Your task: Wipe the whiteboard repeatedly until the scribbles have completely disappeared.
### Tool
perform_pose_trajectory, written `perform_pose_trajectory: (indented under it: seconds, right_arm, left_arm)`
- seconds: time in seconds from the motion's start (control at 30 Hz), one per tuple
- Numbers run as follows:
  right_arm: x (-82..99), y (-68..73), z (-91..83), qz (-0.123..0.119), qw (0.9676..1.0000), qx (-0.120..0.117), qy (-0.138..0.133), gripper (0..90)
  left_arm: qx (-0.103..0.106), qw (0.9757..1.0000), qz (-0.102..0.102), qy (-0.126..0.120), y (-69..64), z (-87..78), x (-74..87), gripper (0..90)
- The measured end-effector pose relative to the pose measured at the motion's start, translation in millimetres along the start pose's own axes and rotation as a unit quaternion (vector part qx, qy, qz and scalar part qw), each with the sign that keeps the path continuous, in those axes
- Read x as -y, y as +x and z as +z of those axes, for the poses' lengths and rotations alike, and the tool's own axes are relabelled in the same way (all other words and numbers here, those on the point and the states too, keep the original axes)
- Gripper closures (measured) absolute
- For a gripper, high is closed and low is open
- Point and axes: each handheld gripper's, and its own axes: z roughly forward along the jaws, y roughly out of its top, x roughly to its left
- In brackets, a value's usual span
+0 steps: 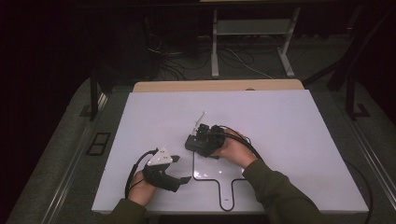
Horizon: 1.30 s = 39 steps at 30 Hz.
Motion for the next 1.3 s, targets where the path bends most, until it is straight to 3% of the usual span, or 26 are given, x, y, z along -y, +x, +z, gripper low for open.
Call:
perform_pose_trajectory:
  seconds: [0.23, 0.27, 0.3, 0.6, 0.83, 0.87, 0.97, 1.3]
  right_arm:
    - [5.5, 23.5, -5.5, -0.030, 0.9995, 0.002, 0.004, 39.0]
    - [5.4, 21.9, -5.2, -0.035, 0.9994, 0.003, 0.005, 39.0]
    - [4.7, 19.8, -4.7, -0.027, 0.9996, -0.003, 0.003, 39.0]
    - [-5.8, -13.1, 2.9, 0.011, 0.9998, 0.016, 0.009, 39.0]
    - [-5.6, -24.0, 4.0, 0.031, 0.9993, 0.017, 0.009, 39.0]
    - [-5.2, -24.1, 4.0, 0.025, 0.9994, 0.022, 0.010, 39.0]
    - [-4.9, -16.3, 2.8, 0.018, 0.9997, 0.012, 0.011, 39.0]
    - [13.9, 34.2, -9.0, -0.027, 0.9994, -0.020, -0.004, 38.9]
  left_arm:
    - [0.002, 1.0000, -0.003, 0.002, -1.1, 0.8, -0.1, 13.7]
    - [0.001, 1.0000, -0.003, 0.001, -1.2, 0.6, -0.1, 13.7]
    - [0.001, 1.0000, -0.003, 0.001, -1.2, 0.4, -0.2, 13.7]
    - [0.001, 1.0000, -0.003, 0.000, -0.3, 0.0, 0.3, 13.8]
    - [0.002, 1.0000, -0.002, 0.000, -0.8, 0.0, 0.2, 13.7]
    - [0.002, 1.0000, -0.002, 0.000, -0.9, -0.1, 0.1, 13.7]
    - [0.001, 1.0000, 0.000, 0.000, -0.1, -0.1, 0.1, 13.7]
    - [0.004, 1.0000, -0.003, -0.001, -2.4, 1.4, -0.4, 13.7]
